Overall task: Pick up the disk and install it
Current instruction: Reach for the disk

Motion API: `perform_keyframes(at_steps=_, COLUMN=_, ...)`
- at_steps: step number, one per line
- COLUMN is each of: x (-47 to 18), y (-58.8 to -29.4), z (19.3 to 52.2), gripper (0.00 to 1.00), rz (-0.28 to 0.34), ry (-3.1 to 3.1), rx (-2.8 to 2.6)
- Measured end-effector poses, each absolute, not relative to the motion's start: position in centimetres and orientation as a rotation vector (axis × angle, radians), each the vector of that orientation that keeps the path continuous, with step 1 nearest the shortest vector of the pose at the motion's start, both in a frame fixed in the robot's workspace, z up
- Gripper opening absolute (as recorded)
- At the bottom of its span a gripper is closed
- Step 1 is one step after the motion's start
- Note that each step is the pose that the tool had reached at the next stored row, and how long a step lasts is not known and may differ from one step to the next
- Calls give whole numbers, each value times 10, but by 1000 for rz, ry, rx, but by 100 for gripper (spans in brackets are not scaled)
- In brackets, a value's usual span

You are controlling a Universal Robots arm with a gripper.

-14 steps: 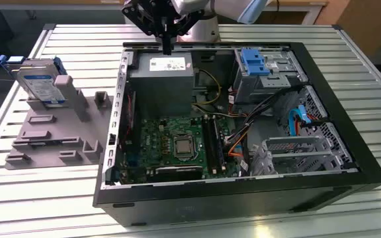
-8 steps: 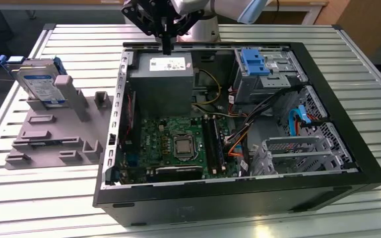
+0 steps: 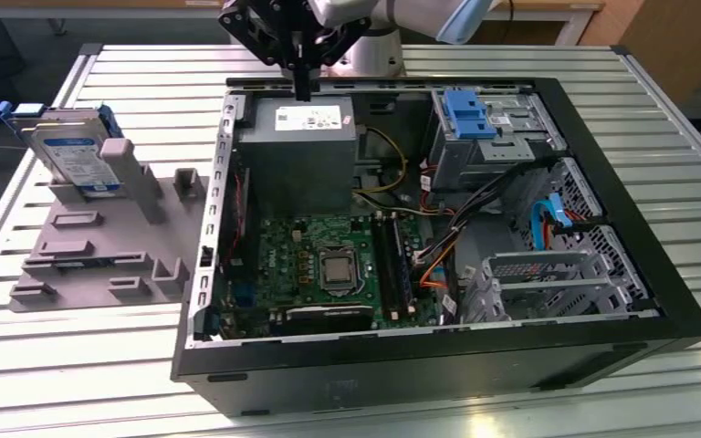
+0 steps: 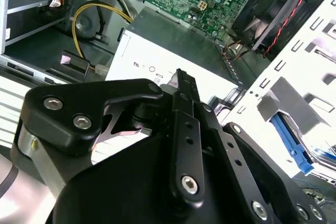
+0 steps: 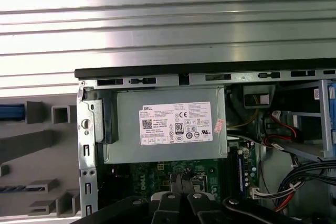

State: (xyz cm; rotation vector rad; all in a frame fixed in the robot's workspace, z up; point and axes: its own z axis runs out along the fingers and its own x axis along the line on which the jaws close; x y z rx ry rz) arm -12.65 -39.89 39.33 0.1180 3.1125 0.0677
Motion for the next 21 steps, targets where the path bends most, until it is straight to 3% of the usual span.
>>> perform_keyframes(at_steps=21, x=-135, y=-399, z=393, gripper=11, rz=68, ry=3113, rx=118)
